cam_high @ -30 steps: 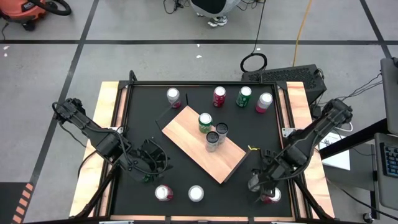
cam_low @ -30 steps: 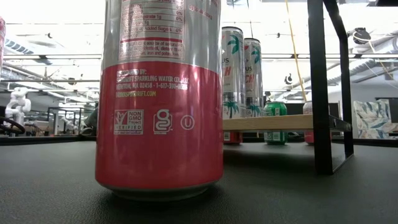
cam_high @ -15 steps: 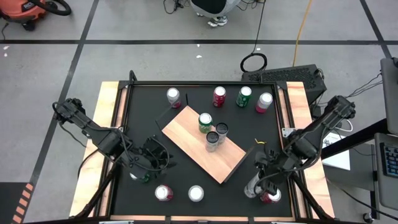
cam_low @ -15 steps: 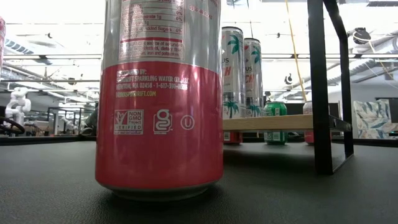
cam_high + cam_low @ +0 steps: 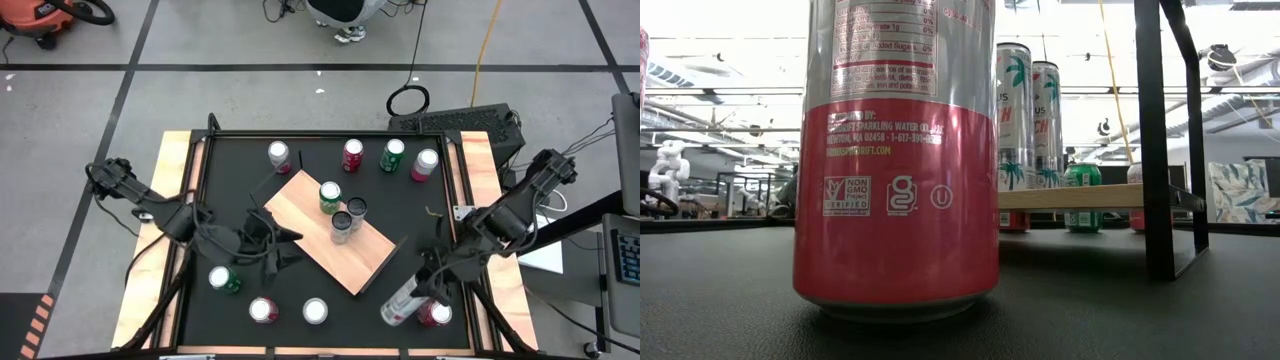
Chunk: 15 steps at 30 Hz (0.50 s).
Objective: Place canned beverage on shelf
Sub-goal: Put the white soda can aligned with the other white soda can
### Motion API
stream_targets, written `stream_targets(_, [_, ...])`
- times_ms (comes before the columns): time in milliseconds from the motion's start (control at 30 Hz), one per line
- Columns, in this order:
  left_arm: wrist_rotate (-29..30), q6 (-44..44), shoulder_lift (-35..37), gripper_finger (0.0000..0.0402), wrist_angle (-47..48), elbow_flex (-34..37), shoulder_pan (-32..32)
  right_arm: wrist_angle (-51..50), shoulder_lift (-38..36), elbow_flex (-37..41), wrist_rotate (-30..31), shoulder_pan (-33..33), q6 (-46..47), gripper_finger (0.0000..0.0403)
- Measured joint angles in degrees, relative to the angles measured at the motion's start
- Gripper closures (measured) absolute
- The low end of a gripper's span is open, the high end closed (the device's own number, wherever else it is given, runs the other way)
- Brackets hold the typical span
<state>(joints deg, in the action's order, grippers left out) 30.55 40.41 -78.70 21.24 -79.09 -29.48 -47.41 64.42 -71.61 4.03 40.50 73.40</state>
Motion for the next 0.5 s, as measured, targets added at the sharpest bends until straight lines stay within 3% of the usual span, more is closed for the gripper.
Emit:
stream_targets(300, [-0.08,-12.77,-5.08,0.0112,-19.82,-0.15,2.27,3.24,-2.87,0.00,3.63,-1.73,0.56,0.0177])
stream_targets(500, [-0.95,-12.81,-10.27,0.0091,-22.07,-2.73,3.21,7.89,-4.14,0.00,3.98,-2.94,0.25,0.0178])
